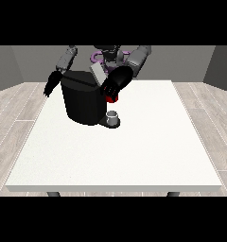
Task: Insert the coffee pod into the coffee machine and close the lid
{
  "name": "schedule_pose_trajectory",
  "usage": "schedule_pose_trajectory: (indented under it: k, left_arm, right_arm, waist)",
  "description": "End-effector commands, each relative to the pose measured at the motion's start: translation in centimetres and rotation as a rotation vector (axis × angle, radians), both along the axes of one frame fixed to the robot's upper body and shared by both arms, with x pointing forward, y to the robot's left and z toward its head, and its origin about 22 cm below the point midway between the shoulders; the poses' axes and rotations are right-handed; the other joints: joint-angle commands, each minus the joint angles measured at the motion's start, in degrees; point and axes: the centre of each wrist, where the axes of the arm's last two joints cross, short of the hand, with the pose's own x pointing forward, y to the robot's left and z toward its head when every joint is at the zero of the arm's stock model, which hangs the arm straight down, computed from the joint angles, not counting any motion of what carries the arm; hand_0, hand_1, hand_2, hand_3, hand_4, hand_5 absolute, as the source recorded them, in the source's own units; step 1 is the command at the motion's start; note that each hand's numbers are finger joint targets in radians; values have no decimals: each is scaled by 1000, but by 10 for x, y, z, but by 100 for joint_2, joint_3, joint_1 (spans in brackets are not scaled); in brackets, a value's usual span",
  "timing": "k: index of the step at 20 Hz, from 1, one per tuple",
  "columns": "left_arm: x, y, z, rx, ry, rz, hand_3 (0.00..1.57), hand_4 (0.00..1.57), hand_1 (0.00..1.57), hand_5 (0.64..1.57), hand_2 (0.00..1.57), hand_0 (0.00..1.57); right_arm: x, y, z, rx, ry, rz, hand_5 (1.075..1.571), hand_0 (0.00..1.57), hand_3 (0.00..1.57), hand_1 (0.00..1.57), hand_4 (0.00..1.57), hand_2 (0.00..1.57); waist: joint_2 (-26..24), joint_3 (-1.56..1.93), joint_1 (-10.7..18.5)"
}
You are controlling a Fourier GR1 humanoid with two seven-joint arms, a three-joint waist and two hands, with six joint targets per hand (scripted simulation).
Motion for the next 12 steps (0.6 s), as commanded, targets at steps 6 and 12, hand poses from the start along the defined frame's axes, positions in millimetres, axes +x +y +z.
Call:
schedule_pose_trajectory:
  k: [6, 12]
  left_arm:
    - [0, 14, 0, 24, -25, 28, 441, 0, 0, 1571, 526, 0]
    - [6, -5, -35, 1, 85, 16, 199, 0, 0, 1571, 299, 0]
  right_arm:
    - [0, 4, 0, -13, -12, -20, 1571, 0, 0, 0, 147, 0]
    - [-8, -18, -34, 23, 94, -52, 1571, 0, 0, 0, 171, 0]
  waist:
    - [66, -20, 86]
    - [-459, -18, 331]
